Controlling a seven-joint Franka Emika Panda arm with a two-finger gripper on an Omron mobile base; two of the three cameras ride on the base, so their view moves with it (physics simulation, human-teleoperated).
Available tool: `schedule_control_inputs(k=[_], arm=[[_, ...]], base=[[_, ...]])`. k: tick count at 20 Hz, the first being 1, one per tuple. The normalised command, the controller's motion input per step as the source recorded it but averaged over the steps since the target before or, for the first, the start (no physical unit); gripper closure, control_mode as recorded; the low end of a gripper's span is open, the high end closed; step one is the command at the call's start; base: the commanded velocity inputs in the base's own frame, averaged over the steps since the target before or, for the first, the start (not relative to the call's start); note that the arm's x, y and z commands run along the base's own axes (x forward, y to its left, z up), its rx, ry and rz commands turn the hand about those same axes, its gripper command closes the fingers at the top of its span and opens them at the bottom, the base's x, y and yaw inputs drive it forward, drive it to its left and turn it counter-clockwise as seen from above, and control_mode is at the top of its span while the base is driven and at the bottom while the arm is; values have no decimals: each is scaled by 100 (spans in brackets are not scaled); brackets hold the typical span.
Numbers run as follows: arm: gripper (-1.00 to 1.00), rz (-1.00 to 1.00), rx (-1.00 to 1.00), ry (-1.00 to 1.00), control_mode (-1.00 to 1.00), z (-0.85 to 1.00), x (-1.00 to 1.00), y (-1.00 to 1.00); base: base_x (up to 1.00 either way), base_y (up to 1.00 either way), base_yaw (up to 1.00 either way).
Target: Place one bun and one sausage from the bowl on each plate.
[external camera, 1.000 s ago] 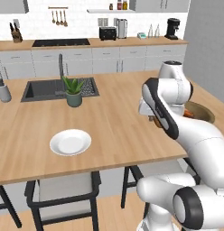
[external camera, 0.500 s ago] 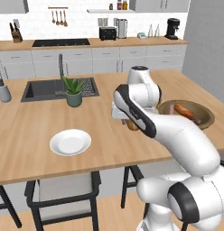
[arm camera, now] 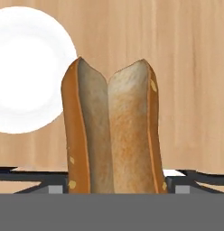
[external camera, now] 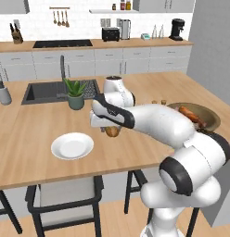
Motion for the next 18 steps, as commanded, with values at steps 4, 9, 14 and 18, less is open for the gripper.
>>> schedule_control_inputs(k=[4,9,14,18], arm=[[100,9,0,1,-100,-63,31,75],[100,6,0,0,-100,-52,44,82],[100,3,0,-1,-100,-18,65,45],[100,0,0,13,-100,-28,48,47]], base=[[0,0,0],[0,0,0],[0,0,0],[0,0,0]])
